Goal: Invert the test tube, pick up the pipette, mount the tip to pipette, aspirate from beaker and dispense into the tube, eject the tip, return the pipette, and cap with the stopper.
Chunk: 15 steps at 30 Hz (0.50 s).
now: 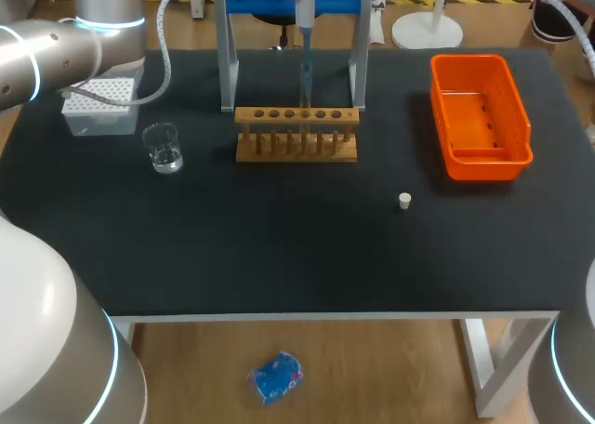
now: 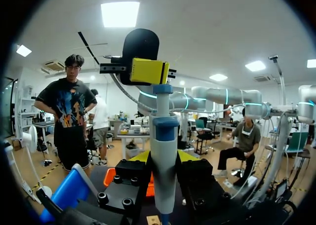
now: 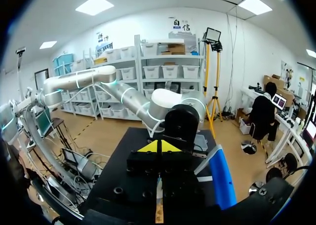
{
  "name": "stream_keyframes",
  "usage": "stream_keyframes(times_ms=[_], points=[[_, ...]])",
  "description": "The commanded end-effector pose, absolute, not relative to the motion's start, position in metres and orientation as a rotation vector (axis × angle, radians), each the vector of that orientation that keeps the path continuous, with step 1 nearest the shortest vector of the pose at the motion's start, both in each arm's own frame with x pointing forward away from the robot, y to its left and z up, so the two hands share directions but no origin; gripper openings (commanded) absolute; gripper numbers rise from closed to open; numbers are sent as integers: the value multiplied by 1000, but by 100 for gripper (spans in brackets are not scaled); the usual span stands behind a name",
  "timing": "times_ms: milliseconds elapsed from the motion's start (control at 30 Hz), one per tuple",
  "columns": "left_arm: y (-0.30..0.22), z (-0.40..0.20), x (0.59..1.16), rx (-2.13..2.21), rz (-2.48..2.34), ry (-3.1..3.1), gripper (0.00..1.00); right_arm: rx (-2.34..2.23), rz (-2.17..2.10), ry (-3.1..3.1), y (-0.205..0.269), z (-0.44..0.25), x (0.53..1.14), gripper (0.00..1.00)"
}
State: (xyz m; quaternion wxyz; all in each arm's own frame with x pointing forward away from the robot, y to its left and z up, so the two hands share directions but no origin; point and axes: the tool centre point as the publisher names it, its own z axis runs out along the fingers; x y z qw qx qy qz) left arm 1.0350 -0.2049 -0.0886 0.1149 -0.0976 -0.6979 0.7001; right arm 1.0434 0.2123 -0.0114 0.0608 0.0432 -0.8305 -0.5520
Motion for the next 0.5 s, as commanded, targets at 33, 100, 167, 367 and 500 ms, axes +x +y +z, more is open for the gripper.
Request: stream_keyframes(times_ms=[33,100,167,367,500], points=[[-205,-87,1036,-288,2051,-2044,0,129,-1664,-2514,211,-13,1044,0],[-205,-87,1036,-288,2051,-2044,0,127,-1663,-2514,210,-14,1043,0],[-205,-87,1036,-288,2051,-2044,0,126,-1661,-2514,210,-14,1043,0],[-205,-87,1036,-288,2051,-2044,0,126,-1652,-2510,211,-17,1042,0],[-205,-87,1036,-288,2051,-2044,0,124,-1645,-2510,211,-19,1042,0]])
